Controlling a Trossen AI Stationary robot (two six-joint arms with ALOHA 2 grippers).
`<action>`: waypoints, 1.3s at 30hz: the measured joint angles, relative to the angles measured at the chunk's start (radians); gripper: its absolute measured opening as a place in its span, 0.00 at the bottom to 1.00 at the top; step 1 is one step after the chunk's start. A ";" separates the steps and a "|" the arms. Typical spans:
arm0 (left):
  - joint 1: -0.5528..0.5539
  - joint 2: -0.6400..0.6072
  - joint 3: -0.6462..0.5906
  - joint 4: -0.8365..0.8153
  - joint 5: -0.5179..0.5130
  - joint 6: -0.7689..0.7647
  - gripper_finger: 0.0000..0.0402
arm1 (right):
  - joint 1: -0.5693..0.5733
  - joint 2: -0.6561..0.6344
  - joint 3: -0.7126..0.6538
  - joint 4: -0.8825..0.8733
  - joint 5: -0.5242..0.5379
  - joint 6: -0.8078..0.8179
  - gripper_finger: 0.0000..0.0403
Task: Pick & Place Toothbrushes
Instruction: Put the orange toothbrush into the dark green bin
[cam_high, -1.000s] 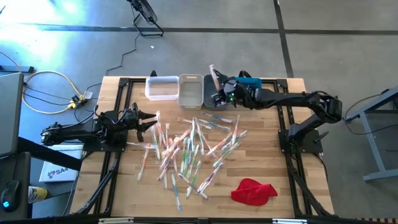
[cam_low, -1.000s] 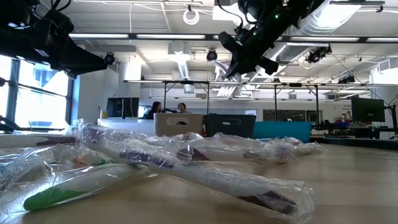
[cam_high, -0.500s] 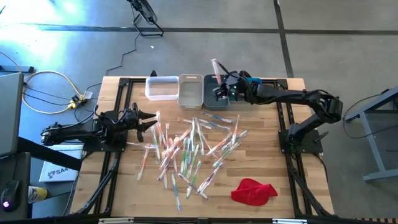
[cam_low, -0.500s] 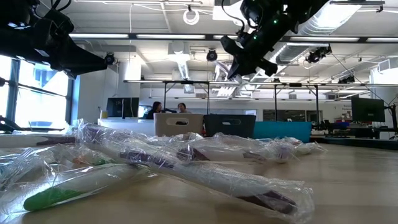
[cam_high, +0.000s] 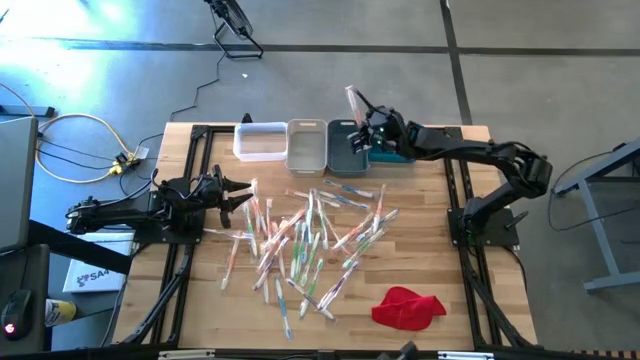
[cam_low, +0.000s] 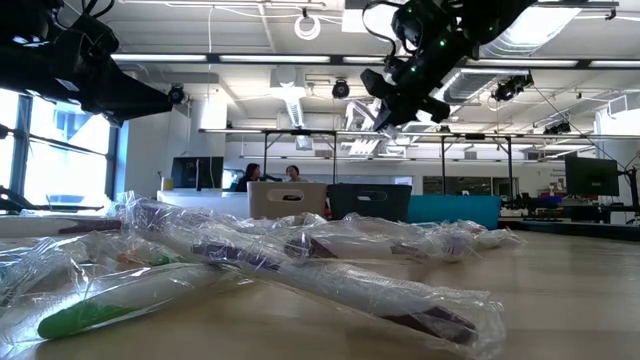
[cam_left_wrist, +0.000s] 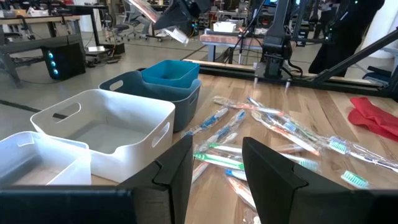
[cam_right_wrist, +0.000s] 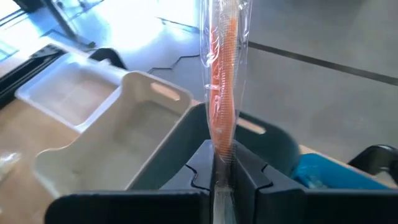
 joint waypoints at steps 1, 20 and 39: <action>0.000 0.000 0.000 0.000 0.000 0.000 0.34 | -0.010 0.000 0.000 0.000 0.000 -0.001 0.04; 0.000 0.000 0.000 0.003 0.001 0.000 0.34 | -0.058 0.117 0.000 0.087 -0.109 -0.033 0.04; 0.000 0.000 0.000 0.003 0.004 0.000 0.34 | -0.073 0.181 0.000 0.025 -0.158 0.001 0.04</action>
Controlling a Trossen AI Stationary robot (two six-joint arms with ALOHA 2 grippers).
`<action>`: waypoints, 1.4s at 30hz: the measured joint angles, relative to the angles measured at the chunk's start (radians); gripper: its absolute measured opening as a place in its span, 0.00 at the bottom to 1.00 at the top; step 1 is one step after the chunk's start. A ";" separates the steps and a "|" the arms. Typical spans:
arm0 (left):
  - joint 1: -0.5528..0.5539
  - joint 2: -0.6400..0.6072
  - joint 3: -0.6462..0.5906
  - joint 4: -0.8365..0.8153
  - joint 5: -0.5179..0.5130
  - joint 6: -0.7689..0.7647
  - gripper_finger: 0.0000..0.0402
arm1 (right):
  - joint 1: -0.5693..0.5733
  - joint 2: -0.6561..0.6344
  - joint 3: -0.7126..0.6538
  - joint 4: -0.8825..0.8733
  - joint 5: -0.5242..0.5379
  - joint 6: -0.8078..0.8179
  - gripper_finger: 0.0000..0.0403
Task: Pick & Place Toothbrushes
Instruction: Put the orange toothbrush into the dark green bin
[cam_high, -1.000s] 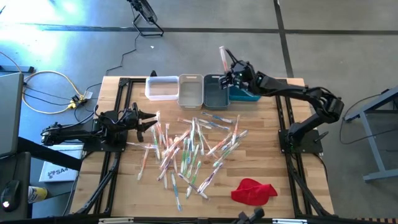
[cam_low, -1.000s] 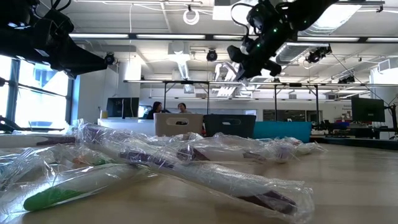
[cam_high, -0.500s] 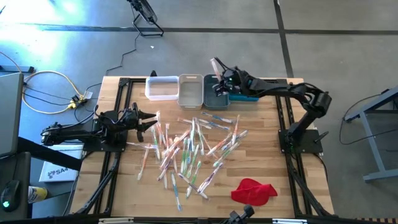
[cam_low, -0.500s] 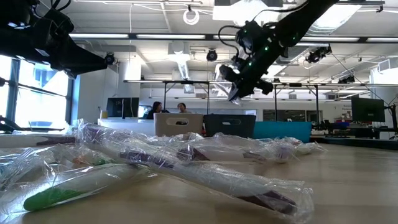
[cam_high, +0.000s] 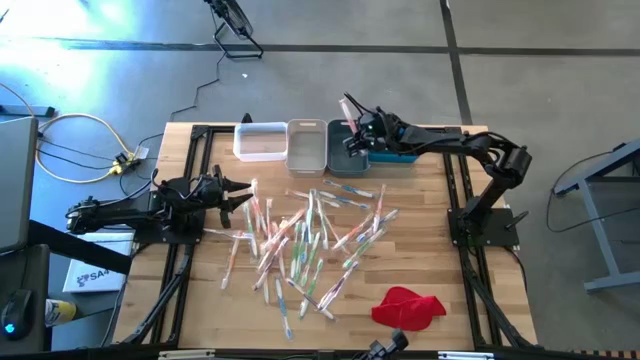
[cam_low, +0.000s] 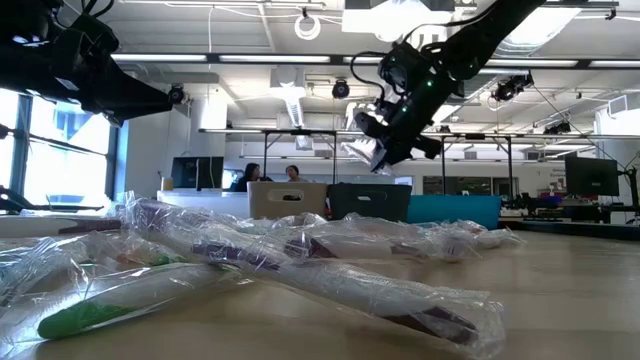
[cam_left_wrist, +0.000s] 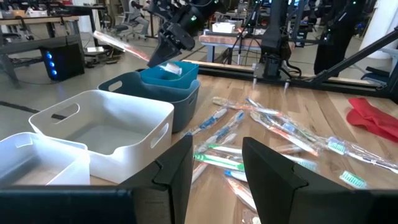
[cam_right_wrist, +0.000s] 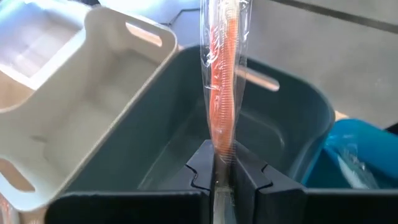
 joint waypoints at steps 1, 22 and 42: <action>0.000 0.000 0.000 0.000 0.000 0.000 0.34 | 0.001 0.000 0.000 -0.009 0.000 0.001 0.04; 0.000 0.000 0.000 0.000 -0.004 0.000 0.34 | 0.038 0.116 0.000 -0.023 -0.004 -0.002 0.04; 0.000 0.000 0.000 0.000 -0.003 0.000 0.34 | 0.038 0.116 0.000 -0.046 -0.048 -0.037 0.15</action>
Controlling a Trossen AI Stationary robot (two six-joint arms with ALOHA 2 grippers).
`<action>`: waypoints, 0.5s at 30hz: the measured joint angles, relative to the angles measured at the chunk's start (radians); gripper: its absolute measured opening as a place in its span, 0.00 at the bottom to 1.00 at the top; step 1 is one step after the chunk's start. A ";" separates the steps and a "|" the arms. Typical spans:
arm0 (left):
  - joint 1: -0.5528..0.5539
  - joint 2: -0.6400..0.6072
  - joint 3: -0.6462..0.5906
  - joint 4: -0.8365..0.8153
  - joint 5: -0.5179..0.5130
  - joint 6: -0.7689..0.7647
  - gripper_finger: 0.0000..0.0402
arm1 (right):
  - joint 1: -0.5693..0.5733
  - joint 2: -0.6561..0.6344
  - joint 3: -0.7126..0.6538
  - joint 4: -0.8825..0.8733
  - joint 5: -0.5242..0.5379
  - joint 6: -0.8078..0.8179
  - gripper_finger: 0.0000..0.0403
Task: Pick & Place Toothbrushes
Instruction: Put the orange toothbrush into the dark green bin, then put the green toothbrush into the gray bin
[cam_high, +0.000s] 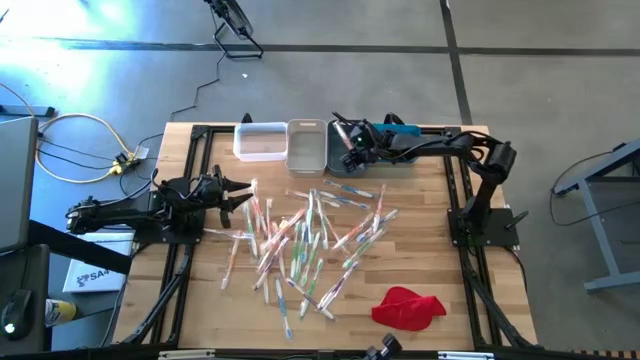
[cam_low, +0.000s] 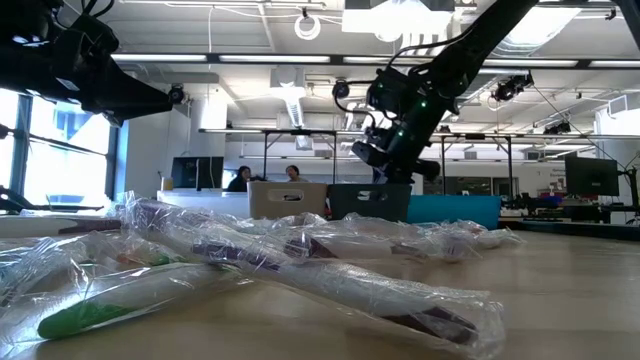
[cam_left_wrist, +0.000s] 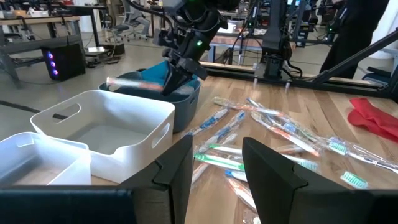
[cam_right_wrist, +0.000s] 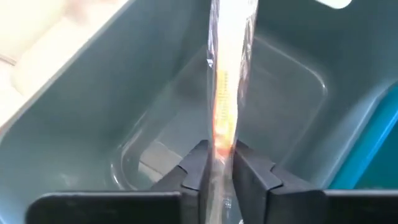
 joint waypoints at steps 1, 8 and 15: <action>0.000 0.000 0.000 0.000 0.000 0.000 0.34 | 0.000 0.000 0.000 0.006 0.000 -0.001 0.17; 0.000 0.000 0.000 0.000 0.000 0.000 0.34 | 0.000 -0.001 0.000 0.020 0.007 -0.010 0.29; 0.000 0.000 0.000 0.000 0.001 0.000 0.34 | 0.003 -0.079 0.000 0.021 -0.001 -0.010 0.29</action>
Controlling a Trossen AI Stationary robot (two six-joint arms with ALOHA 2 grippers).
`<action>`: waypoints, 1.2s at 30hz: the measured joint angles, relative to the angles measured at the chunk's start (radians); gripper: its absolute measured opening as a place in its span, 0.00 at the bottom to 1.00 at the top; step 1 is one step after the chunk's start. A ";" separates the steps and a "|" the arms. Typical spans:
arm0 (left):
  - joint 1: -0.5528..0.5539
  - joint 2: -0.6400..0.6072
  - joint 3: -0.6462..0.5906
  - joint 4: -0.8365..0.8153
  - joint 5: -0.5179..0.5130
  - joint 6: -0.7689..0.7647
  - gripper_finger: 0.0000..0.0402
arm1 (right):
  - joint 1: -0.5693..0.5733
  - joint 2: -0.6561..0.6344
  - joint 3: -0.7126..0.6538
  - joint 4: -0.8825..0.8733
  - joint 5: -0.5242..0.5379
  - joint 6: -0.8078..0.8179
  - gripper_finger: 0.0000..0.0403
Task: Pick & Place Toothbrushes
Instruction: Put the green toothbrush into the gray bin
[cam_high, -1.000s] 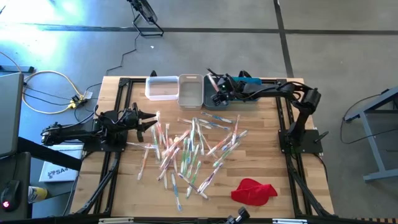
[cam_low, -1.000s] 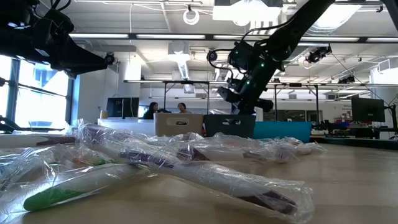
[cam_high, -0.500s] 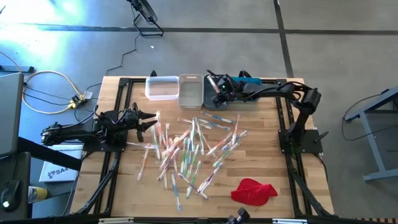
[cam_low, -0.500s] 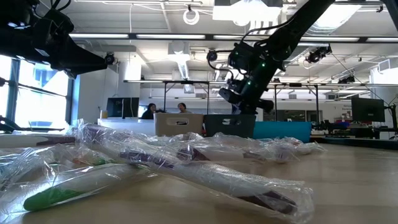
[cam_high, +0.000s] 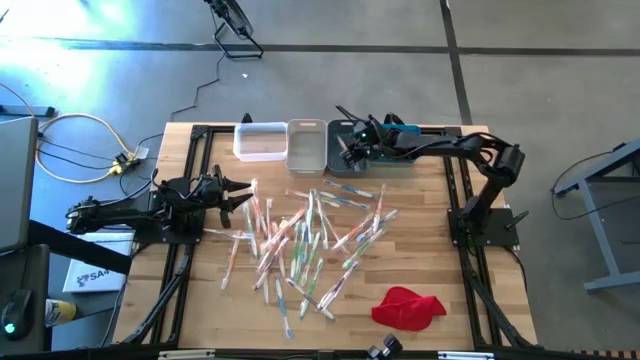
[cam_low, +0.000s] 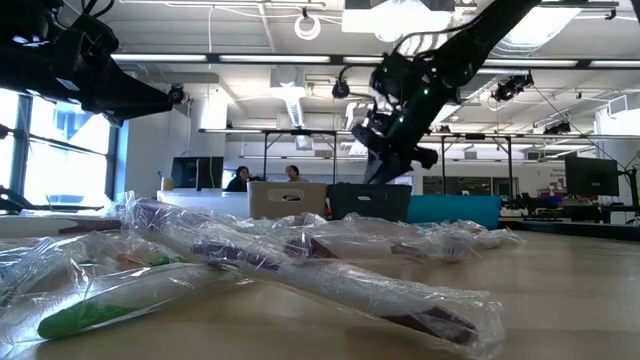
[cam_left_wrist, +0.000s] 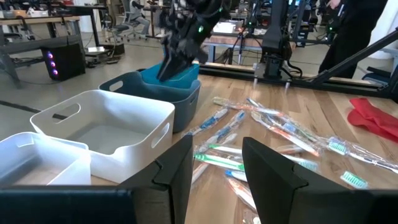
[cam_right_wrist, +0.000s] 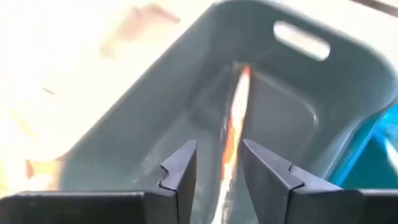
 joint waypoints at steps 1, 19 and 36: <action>0.000 0.000 0.000 0.000 0.000 0.000 0.34 | 0.001 -0.018 0.000 0.000 -0.002 0.000 0.28; 0.000 0.000 0.000 0.000 0.004 0.000 0.34 | 0.108 -0.265 0.000 -0.033 -0.191 0.000 0.23; 0.000 0.000 0.000 0.000 0.002 0.000 0.34 | 0.332 -0.276 0.000 -0.031 -0.209 0.000 0.23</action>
